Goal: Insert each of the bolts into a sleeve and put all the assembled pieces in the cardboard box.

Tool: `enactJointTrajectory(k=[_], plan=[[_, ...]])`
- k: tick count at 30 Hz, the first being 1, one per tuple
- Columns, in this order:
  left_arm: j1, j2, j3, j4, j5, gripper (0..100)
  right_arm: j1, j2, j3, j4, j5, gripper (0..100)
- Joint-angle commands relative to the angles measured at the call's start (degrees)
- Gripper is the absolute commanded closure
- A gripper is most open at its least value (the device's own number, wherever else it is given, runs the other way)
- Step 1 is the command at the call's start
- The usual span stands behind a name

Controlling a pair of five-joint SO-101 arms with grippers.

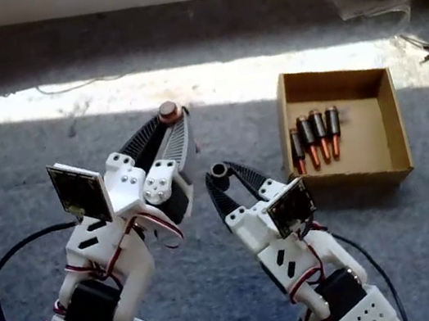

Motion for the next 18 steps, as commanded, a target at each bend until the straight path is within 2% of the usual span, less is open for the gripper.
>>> enactJointTrajectory(k=[1, 4, 9, 18], plan=[[0.92, 0.4, -3.82, 0.35, 0.62, 100, 0.66, 0.04, 6.46, -1.45, 0.62, 99.5], [3.74, 0.48, -4.88, 2.2, 0.18, 100, 0.66, 0.04, 6.46, -1.45, 0.62, 99.5], [7.69, 0.48, -4.79, 2.29, -4.66, 100, 0.57, -0.4, 6.37, 0.66, 0.7, 99.5], [8.22, 0.48, -4.88, 4.84, -4.92, 100, 0.66, -0.4, 6.37, 0.75, 0.7, 99.5]])
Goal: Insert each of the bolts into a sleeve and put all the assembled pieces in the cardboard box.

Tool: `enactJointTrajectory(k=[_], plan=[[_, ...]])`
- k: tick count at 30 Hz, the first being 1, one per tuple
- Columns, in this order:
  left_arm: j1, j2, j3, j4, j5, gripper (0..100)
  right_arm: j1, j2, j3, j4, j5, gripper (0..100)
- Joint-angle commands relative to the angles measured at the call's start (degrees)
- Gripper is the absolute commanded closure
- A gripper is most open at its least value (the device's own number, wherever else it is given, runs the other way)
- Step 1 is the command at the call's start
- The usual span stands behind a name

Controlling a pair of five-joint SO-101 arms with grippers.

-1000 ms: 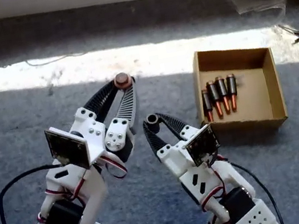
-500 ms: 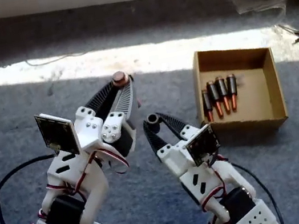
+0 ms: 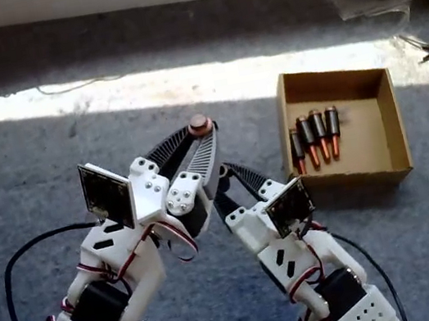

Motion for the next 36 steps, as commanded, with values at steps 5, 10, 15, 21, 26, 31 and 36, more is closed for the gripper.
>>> enactJointTrajectory(k=[5, 10, 15, 21, 26, 31, 36], plan=[[1.1, 0.22, -3.74, 1.23, -5.36, 100, 0.66, -0.4, 6.37, 0.13, 2.9, 99.5], [1.1, 0.22, -3.3, 1.14, -5.45, 100, 0.66, -0.4, 6.37, 0.13, 5.01, 99.5], [1.1, 0.22, -0.84, 0.97, -5.45, 100, 0.66, -0.4, 6.37, 0.13, 5.01, 99.5], [1.1, 0.22, -0.48, 0.88, -5.45, 100, 0.66, -0.4, 6.37, 0.13, 5.01, 99.5], [1.1, 0.22, 0.84, 0.88, -5.45, 100, 0.66, -0.4, 6.37, 0.13, 5.01, 99.5], [1.1, 0.13, 1.54, -0.7, -5.36, 100, 0.57, -0.4, 6.37, 0.13, 5.1, 99.5], [1.1, 0.13, 4.53, -5.01, -5.45, 100, 0.48, -0.4, 6.37, 0.13, 5.1, 99.5]])
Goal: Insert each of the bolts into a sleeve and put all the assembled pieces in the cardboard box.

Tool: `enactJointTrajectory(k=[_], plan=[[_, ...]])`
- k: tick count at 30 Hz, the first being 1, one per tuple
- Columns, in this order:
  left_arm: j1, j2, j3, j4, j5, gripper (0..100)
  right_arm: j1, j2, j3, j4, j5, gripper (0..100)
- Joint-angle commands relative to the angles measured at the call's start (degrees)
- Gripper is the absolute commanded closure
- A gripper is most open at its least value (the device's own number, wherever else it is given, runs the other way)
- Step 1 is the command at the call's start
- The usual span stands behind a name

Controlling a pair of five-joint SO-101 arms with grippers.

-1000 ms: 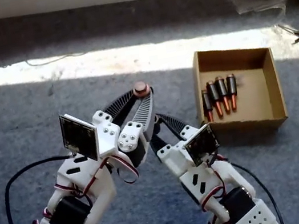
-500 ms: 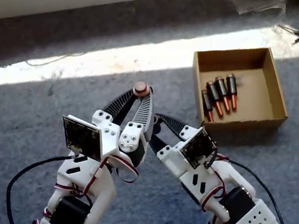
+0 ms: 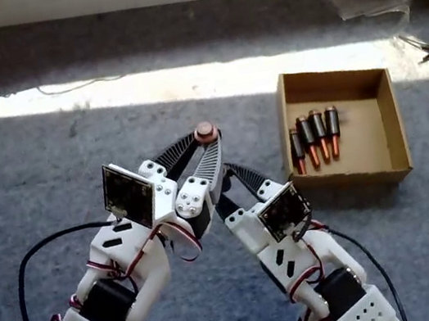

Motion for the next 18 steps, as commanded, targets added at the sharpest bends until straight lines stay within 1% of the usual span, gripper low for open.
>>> enactJointTrajectory(k=[1, 13, 18], plan=[[0.84, 0.13, 0.4, -3.87, -0.44, 100, 0.48, -0.4, 6.37, 0.13, 0.62, 99.5], [0.84, -0.13, 0.4, -3.87, -0.18, 100, 0.48, -0.4, 6.37, 0.13, 0.7, 99.5], [2.68, -0.31, 0.4, -3.87, -0.18, 100, 0.48, -0.4, 6.37, 0.13, 0.7, 99.5]])
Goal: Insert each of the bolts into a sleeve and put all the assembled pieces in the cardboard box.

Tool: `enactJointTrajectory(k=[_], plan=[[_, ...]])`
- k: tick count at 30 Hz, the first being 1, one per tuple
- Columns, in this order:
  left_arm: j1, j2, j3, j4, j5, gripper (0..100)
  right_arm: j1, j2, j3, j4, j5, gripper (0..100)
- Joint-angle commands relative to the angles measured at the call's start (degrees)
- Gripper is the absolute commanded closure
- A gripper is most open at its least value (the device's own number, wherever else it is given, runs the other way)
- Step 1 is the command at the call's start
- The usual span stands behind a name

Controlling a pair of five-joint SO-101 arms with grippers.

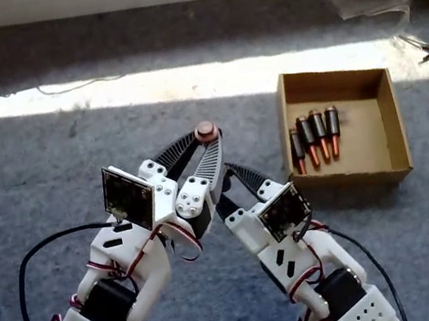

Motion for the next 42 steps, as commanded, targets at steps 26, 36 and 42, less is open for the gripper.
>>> enactJointTrajectory(k=[26, 36, 42], plan=[[-0.13, -0.4, 0.4, -0.97, -0.26, 100, 0.57, -0.48, 6.37, 0.04, 0.7, 99.5], [0.13, -0.4, 3.74, -1.05, -0.18, 100, 0.66, -0.48, 6.37, 0.04, 0.7, 99.5], [-0.31, -0.48, 7.78, -1.05, -0.26, 100, 0.66, -0.48, 6.37, 0.04, 0.79, 99.5]])
